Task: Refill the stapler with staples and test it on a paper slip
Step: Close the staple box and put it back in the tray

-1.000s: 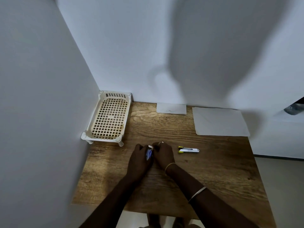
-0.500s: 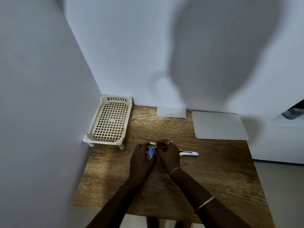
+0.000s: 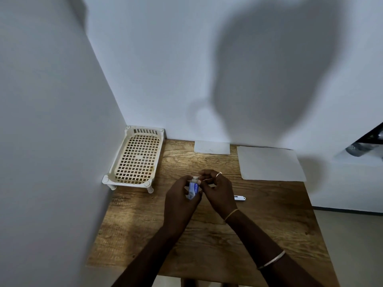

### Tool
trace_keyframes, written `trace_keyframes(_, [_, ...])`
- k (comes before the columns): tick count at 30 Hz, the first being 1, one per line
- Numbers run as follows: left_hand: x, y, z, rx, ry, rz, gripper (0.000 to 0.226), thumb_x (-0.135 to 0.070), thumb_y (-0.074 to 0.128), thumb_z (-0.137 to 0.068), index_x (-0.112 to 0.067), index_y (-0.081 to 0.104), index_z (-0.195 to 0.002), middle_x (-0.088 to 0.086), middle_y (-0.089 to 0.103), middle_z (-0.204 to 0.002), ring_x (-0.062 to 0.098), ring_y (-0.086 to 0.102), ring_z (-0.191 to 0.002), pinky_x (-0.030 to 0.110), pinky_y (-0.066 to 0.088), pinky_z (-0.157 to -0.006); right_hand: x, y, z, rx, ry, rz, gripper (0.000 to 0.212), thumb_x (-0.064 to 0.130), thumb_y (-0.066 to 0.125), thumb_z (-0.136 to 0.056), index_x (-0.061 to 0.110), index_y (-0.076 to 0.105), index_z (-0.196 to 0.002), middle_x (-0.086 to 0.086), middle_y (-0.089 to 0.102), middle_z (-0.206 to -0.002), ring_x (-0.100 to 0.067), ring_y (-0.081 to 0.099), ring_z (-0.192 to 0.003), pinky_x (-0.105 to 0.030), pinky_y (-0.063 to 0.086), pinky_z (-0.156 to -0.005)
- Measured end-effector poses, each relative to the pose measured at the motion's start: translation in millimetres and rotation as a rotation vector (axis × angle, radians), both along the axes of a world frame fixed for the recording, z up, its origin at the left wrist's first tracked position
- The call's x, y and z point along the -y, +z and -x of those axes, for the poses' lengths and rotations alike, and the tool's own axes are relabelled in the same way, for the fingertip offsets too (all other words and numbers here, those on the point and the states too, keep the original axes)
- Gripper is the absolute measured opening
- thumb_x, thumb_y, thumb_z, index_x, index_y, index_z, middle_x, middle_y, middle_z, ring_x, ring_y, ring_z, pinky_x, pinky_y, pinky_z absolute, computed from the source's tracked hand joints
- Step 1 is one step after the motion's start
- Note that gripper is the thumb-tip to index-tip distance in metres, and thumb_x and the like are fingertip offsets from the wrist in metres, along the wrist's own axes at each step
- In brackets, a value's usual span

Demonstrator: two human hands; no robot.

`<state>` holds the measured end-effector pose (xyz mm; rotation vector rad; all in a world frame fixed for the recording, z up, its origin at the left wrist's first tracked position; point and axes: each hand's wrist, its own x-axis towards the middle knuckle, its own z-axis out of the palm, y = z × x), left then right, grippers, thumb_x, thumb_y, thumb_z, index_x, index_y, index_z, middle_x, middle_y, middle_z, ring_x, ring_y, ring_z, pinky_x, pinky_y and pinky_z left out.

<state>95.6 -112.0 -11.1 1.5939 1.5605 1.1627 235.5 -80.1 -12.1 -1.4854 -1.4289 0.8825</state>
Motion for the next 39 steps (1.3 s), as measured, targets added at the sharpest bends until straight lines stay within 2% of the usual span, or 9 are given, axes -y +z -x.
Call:
trace_keyframes(5, [-2.0, 8.9, -1.1, 0.0, -0.006, -0.044, 0.032, -0.028, 0.081, -0.081, -0.038, 0.062, -0.104, -0.02, 0.068, -0.096, 0.004, 0.067, -0.083, 0.017, 0.053, -0.063, -4.4, 7.7, -5.2, -0.053, 0.015, -0.006, 0.021, 0.018, 0.078, -0.085, 0.029, 0.074, -0.103, 0.013, 0.075, -0.093, -0.001, 0.07, -0.085, -0.01, 0.05, -0.071])
trace_keyframes(7, [-3.3, 12.1, -1.8, 0.009, -0.009, -0.045, 0.035, -0.029, 0.081, -0.081, -0.04, 0.062, -0.108, -0.02, 0.069, -0.099, 0.003, 0.067, -0.086, 0.016, 0.053, -0.064, -7.4, 9.7, -6.2, -0.104, 0.005, 0.038, 0.015, 0.022, 0.075, -0.09, 0.027, 0.075, -0.104, 0.009, 0.076, -0.096, -0.005, 0.071, -0.088, -0.022, 0.058, -0.075])
trace_keyframes(9, [-4.1, 15.3, -3.5, 0.011, -0.016, -0.052, 0.038, -0.029, 0.081, -0.082, -0.041, 0.061, -0.111, -0.022, 0.069, -0.102, 0.003, 0.068, -0.088, 0.014, 0.053, -0.065, -9.4, 12.7, -6.6, -0.204, 0.005, 0.112, 0.013, 0.024, 0.071, -0.093, 0.021, 0.077, -0.104, 0.002, 0.077, -0.096, -0.014, 0.074, -0.088, -0.032, 0.062, -0.072])
trace_keyframes(11, [-4.4, 18.0, -5.0, 0.015, -0.022, -0.064, 0.04, -0.026, 0.081, -0.082, -0.042, 0.061, -0.113, -0.023, 0.069, -0.103, 0.002, 0.068, -0.091, 0.012, 0.052, -0.065, -10.1, 17.0, -8.0, -0.306, 0.014, 0.169, 0.013, 0.021, 0.071, -0.093, 0.016, 0.078, -0.102, -0.001, 0.079, -0.09, -0.018, 0.076, -0.084, -0.029, 0.061, -0.066])
trace_keyframes(14, [-5.1, 21.4, -6.4, 0.0, -0.014, -0.073, 0.04, -0.026, 0.079, -0.083, -0.043, 0.06, -0.112, -0.023, 0.069, -0.101, 0.002, 0.068, -0.089, 0.014, 0.052, -0.064, -10.1, 23.8, -11.4, -0.399, 0.052, 0.222, 0.011, 0.015, 0.072, -0.092, 0.011, 0.079, -0.1, -0.006, 0.079, -0.089, -0.021, 0.077, -0.085, -0.027, 0.06, -0.067])
trace_keyframes(20, [-6.5, 24.0, -10.4, -0.022, 0.005, -0.05, 0.037, -0.029, 0.079, -0.083, -0.039, 0.061, -0.114, -0.02, 0.069, -0.097, 0.001, 0.068, -0.086, 0.02, 0.055, -0.064, -9.8, 32.5, -13.0, -0.444, 0.039, 0.25, 0.006, 0.01, 0.073, -0.089, 0.011, 0.079, -0.091, -0.008, 0.078, -0.086, -0.023, 0.076, -0.083, -0.027, 0.059, -0.066])
trace_keyframes(25, [-6.7, 27.2, -12.4, -0.019, 0.015, -0.035, 0.037, -0.029, 0.081, -0.083, -0.038, 0.061, -0.113, -0.021, 0.069, -0.097, 0.001, 0.068, -0.087, 0.022, 0.057, -0.064, -10.2, 34.3, -15.1, -0.419, 0.044, 0.252, 0.007, 0.007, 0.073, -0.089, 0.01, 0.079, -0.09, -0.009, 0.078, -0.086, -0.024, 0.075, -0.083, -0.03, 0.06, -0.069])
trace_keyframes(30, [-7.7, 27.5, -13.4, -0.035, 0.034, -0.008, 0.04, -0.033, 0.081, -0.082, -0.034, 0.062, -0.118, -0.018, 0.07, -0.099, -0.002, 0.067, -0.088, 0.029, 0.06, -0.068, -9.8, 32.8, -16.9, -0.348, 0.066, 0.214, 0.008, 0.01, 0.073, -0.088, 0.015, 0.08, -0.091, -0.004, 0.078, -0.085, -0.018, 0.075, -0.082, -0.026, 0.059, -0.068])
trace_keyframes(39, [-11.1, 26.7, -13.6, -0.056, 0.051, 0.021, 0.05, -0.033, 0.082, -0.081, -0.026, 0.062, -0.127, -0.014, 0.072, -0.103, -0.003, 0.067, -0.088, 0.029, 0.06, -0.07, -3.8, 19.7, -21.0, -0.11, 0.089, 0.13, 0.015, 0.013, 0.065, -0.095, 0.019, 0.078, -0.101, 0.002, 0.077, -0.09, -0.015, 0.074, -0.082, -0.041, 0.064, -0.075])
